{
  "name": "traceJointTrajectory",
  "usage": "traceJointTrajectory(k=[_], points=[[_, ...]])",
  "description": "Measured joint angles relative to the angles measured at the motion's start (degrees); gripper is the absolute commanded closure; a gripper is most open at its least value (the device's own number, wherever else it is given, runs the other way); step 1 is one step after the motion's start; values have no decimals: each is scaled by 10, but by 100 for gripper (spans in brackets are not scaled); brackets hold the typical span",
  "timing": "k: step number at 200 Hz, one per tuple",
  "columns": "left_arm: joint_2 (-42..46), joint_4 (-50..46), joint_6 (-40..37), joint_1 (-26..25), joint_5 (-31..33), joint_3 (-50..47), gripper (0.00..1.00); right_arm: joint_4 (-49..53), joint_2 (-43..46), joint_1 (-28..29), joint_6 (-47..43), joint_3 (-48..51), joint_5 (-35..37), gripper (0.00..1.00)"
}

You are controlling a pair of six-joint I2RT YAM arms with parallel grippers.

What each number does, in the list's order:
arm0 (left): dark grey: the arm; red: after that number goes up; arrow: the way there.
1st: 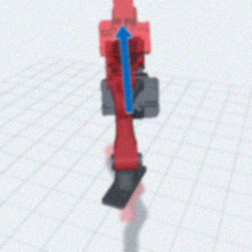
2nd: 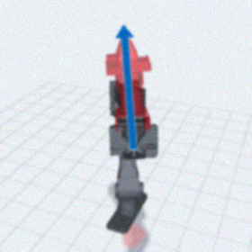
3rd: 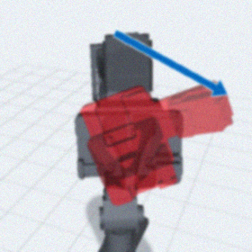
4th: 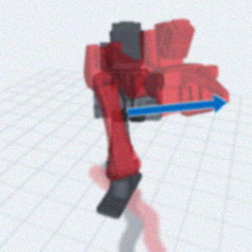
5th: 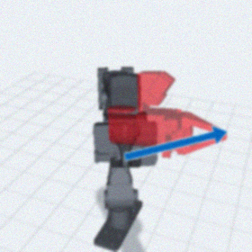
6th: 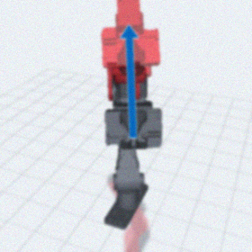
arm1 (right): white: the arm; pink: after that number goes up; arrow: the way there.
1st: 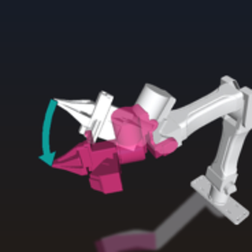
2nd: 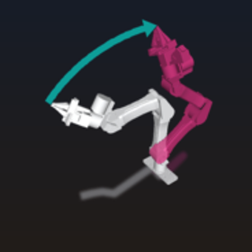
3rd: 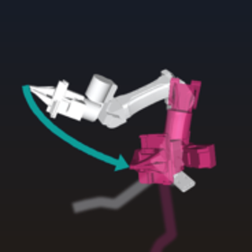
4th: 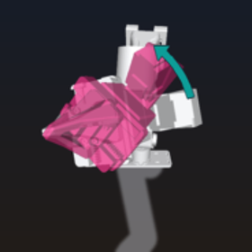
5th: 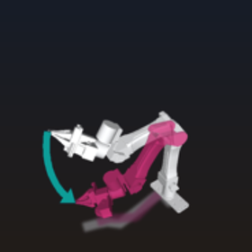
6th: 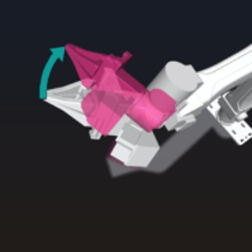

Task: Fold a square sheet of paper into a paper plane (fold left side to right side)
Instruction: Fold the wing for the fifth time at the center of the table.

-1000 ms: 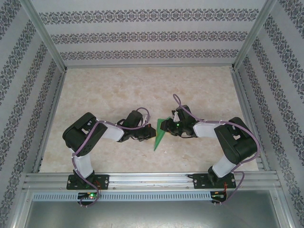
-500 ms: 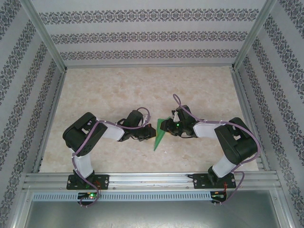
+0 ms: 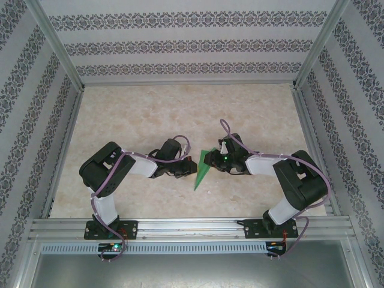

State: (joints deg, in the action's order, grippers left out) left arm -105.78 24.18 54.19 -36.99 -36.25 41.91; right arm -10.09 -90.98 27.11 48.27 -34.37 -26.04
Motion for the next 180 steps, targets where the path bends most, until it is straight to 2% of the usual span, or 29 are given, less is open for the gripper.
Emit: traceJointTrajectory(k=[75,180], points=[[-1,-10,0,0,-1,6,99,47,42,-11,-4,4,23,58],[2,-24,-9,-2,2,11,99,47,19,-15,-7,2,16,57]])
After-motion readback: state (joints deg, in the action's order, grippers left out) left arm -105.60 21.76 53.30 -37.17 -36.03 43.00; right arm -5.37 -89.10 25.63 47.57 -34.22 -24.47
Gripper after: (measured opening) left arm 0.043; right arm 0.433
